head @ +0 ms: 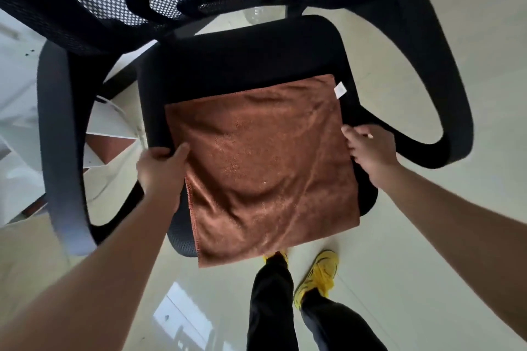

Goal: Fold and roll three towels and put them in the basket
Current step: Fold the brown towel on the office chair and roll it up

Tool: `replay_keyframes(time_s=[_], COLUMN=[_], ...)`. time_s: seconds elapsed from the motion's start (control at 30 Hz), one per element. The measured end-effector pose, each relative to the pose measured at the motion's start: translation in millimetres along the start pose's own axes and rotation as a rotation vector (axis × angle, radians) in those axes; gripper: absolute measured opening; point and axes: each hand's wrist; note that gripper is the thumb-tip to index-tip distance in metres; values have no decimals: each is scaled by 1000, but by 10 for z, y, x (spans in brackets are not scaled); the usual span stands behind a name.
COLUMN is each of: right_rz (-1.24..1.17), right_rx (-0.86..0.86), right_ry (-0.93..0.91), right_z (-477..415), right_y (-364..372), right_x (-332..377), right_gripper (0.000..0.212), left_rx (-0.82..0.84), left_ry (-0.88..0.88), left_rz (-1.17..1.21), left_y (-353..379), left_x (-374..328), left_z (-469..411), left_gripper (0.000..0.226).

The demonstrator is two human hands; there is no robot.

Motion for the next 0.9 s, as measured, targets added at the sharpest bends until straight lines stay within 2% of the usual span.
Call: replay_keyframes(time_s=[0.07,0.2,0.27,0.43,0.53,0.63,0.77,0.9], right_rz=[15,199,158,161,139,-12,-130,-165], right_rx=[0,14,25,136,90,38,35,19], right_ry=[39,-67,-56,-38,-99,-212,-200,-117], right_z=[255,655,807,995,974,1023,1068,1047], right_y=[-112,-271,-309,-325,-394,-507,-557,-521], right_x=[-293,-777,-970,-1333,-1346,-1134,-846,-713], right_gripper=[30,32,30,9,7,8,8,10], left_rx=[6,36,65,92,68,-36,-114,-170], left_ry=[-4,-29,-61,-68,30,192,407,378], left_rz=[-19,-95,-126,-157,-210,-162,-125,-78], left_y=[-109,-298,-333,-331,-379,-500,-591,-593], left_x=[244,792,1082,1552,1535,1356,1142,960], left_z=[301,855,1034,1303,1386,1468,1521,1494], left_gripper=[41,28,22,13,11,15,9,11])
Point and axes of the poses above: each hand's wrist, its own z-axis away from the middle knuckle, its own y-axis out of the palm, x = y × z, and after that the axes turned 1 degree about -y, right-handed
